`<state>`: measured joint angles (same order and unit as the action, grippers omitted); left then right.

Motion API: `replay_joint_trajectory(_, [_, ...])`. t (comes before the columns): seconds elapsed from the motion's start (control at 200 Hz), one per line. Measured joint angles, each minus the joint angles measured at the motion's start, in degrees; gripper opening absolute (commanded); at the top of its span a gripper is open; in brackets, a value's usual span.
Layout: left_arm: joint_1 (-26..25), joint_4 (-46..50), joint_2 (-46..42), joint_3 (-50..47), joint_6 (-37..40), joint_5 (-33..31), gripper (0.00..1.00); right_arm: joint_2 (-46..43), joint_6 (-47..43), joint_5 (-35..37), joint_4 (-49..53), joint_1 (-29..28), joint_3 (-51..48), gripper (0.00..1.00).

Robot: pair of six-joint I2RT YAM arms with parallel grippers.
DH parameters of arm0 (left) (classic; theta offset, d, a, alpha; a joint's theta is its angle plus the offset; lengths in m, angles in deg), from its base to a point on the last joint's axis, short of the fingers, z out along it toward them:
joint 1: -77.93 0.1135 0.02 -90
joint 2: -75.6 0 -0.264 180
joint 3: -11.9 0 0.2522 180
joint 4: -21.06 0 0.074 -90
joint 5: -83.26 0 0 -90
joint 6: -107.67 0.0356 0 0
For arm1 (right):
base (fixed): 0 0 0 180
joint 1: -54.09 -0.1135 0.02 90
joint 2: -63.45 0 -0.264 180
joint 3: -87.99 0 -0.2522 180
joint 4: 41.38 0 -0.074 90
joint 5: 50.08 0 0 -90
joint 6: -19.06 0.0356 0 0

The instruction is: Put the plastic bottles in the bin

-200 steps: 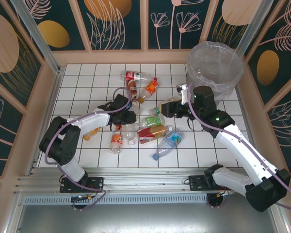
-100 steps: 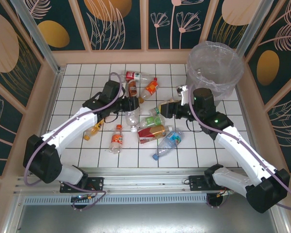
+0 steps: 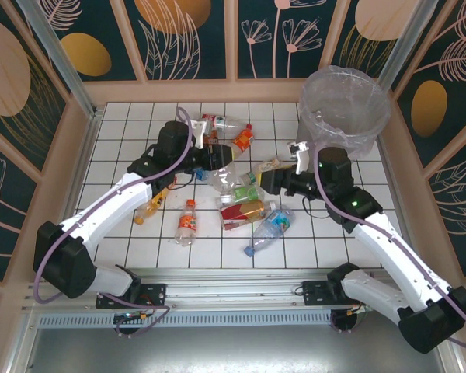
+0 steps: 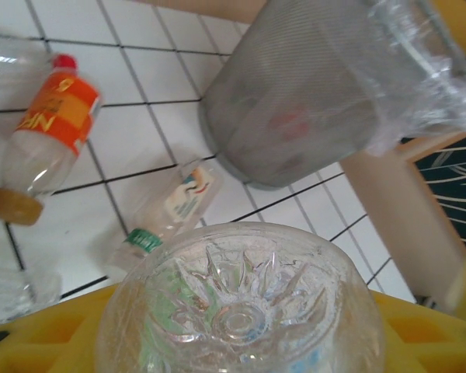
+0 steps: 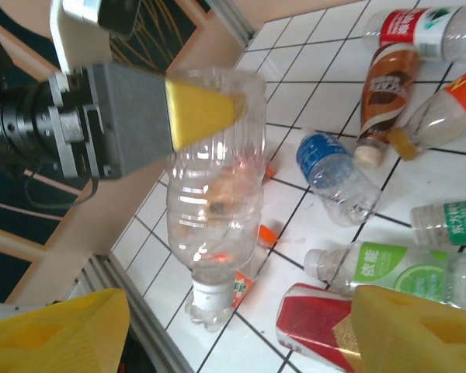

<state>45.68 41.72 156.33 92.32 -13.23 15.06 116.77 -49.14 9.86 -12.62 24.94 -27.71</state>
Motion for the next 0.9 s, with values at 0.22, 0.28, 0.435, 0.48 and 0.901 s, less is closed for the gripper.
replay_joint_trajectory(0.22, [0.33,-8.13,0.46,0.55,-2.4,6.67,0.58,-1.03,1.29,-4.74,-0.63,0.0,-3.13,0.87])
replay_joint_trajectory(0.28, [0.37,-10.25,0.79,0.52,-3.37,8.35,0.58,-1.03,1.51,-6.14,-1.46,0.0,-3.72,0.88])
replay_joint_trajectory(0.435, [0.37,-13.84,1.03,0.52,-4.76,11.19,0.58,-0.98,2.14,-8.63,-3.26,0.0,-4.46,0.88])
replay_joint_trajectory(0.48, [0.37,-14.34,1.03,0.52,-4.92,11.47,0.58,-0.98,2.23,-9.05,-3.5,0.0,-4.48,0.88])
replay_joint_trajectory(0.901, [0.39,-24.94,2.6,-4.63,-14.29,15.91,0.6,8.37,8.22,-10.54,-21.46,-0.94,-6.47,0.85])
